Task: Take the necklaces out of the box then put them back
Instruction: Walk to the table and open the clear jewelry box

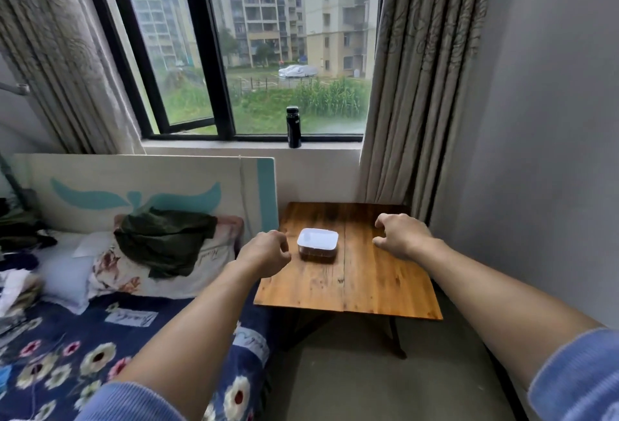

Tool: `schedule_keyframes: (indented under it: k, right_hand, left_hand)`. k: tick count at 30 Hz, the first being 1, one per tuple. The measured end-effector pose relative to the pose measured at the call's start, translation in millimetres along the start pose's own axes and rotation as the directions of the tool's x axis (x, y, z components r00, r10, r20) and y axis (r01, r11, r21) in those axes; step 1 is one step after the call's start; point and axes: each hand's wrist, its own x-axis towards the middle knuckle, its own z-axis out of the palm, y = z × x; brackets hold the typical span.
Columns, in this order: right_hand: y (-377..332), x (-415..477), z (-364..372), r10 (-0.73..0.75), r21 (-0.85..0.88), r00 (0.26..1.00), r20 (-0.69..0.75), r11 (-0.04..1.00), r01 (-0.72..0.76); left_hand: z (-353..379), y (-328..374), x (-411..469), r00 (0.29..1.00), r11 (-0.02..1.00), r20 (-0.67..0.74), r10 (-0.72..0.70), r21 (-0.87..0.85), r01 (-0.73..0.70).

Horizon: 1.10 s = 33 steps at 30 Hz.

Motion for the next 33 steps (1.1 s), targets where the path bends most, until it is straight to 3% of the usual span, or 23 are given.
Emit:
schedule_keyframes:
  k: [16,33]
  right_hand:
    - [-22,265,152,0.13,0.047,0.977,0.171,0.989,-0.14]
    - [13,462,349,-0.002,0.044,0.868,0.496,0.999,-0.023]
  left_hand:
    - [70,-116,302,0.958,0.993,0.287,-0.029,-0.105,0.062]
    - [241,-170,495,0.815,0.87,0.501,-0.29,-0.216,0.442]
